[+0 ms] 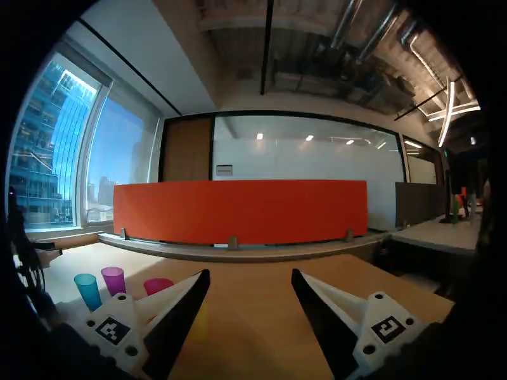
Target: Pour water
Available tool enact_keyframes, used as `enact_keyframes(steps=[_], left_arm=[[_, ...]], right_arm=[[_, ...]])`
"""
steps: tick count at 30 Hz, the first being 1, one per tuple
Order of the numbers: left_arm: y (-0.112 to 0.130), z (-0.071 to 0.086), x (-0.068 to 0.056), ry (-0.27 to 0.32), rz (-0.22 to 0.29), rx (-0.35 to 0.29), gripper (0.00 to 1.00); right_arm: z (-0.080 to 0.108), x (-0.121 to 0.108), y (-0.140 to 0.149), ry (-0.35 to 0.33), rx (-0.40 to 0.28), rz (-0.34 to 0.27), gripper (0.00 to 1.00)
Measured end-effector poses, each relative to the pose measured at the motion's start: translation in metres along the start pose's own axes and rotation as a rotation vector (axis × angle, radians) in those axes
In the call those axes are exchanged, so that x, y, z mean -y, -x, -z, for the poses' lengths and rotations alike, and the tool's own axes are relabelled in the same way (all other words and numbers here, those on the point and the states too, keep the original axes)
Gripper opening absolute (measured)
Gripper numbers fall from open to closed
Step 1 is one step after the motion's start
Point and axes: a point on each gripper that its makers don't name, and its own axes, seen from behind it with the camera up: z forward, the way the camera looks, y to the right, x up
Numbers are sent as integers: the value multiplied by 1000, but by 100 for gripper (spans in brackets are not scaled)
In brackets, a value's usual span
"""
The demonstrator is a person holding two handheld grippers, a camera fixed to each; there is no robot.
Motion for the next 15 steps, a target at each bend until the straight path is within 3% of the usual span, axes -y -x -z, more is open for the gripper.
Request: enact_keyframes(steps=[15], left_arm=[[0, 0, 0, 0, 0, 0, 97]], right_arm=[[-14, -8, 15, 13, -30, -6, 99]])
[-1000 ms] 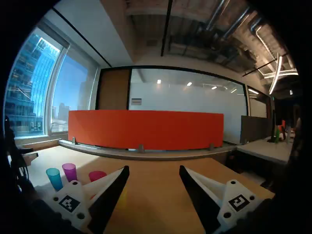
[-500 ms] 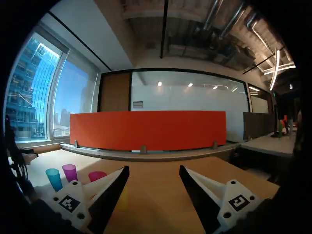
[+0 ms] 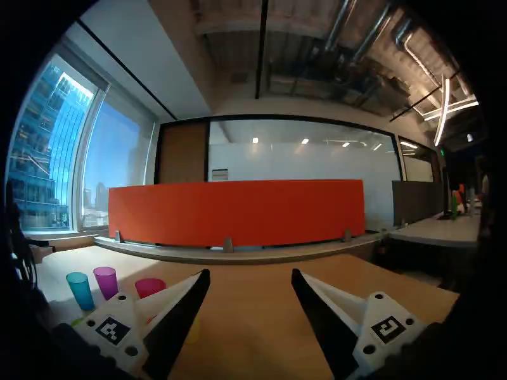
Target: Pour water
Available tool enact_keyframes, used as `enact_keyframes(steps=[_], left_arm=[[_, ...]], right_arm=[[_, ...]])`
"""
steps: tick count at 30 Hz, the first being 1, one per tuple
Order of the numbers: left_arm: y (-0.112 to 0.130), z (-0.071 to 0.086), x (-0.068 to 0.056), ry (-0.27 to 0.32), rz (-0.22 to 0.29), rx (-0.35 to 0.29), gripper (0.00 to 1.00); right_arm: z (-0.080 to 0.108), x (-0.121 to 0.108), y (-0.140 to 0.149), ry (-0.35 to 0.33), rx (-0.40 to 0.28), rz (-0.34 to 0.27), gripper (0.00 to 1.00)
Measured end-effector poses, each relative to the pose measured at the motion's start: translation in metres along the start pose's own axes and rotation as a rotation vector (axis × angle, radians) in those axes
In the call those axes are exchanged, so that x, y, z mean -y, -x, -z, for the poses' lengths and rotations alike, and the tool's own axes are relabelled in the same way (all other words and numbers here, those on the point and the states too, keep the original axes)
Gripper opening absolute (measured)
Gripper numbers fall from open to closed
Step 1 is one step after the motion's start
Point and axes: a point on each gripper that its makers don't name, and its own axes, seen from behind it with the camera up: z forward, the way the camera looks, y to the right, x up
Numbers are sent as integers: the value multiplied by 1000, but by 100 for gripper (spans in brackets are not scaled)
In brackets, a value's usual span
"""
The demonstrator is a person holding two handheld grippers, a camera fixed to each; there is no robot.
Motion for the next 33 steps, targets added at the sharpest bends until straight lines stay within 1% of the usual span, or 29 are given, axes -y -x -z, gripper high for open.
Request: enact_keyframes(steps=[6, 11, 19, 33], left_arm=[[0, 0, 0, 0, 0, 0, 97], [0, 0, 0, 0, 0, 0, 97], [0, 0, 0, 0, 0, 0, 97], [0, 0, 0, 0, 0, 0, 97]], right_arm=[[-5, 0, 2, 0, 9, -9, 99], [-7, 3, 12, -2, 22, -18, 99], [-9, 8, 35, -2, 57, 9, 99], [-11, 5, 47, 14, 93, 16, 99]])
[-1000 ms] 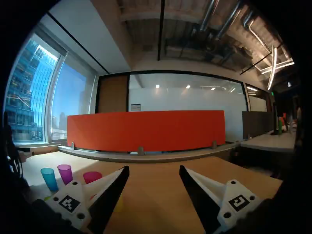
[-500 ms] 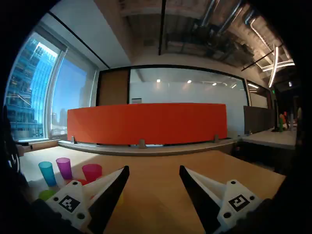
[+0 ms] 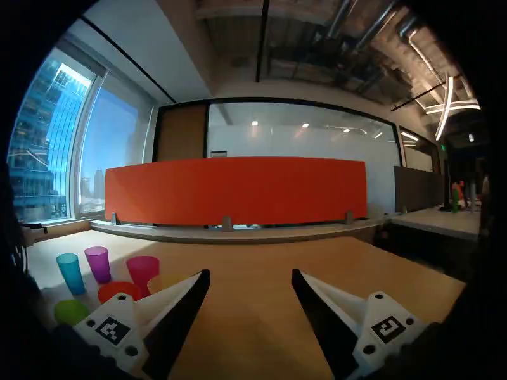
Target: Pour water
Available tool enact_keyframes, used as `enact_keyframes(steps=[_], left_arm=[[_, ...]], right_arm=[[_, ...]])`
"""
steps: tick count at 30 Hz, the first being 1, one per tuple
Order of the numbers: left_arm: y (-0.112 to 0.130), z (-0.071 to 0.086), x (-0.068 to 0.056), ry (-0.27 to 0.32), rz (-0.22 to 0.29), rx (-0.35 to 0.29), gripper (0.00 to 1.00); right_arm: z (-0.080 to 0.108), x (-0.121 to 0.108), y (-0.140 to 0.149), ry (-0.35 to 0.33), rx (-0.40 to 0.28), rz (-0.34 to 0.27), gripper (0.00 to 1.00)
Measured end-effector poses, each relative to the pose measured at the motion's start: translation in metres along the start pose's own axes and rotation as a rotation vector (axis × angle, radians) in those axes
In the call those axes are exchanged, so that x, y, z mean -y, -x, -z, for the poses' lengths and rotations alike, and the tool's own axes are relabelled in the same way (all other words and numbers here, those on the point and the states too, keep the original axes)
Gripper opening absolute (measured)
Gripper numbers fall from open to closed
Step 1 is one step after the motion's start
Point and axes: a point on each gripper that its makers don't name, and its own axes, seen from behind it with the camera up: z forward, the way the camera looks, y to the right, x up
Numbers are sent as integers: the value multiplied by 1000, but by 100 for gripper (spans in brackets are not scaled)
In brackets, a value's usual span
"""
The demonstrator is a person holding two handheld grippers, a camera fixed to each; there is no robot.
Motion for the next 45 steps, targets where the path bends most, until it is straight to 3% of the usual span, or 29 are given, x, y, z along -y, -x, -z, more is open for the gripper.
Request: enact_keyframes(steps=[45], left_arm=[[0, 0, 0, 0, 0, 0, 97]], right_arm=[[0, 2, 0, 2, 1, 11, 99]])
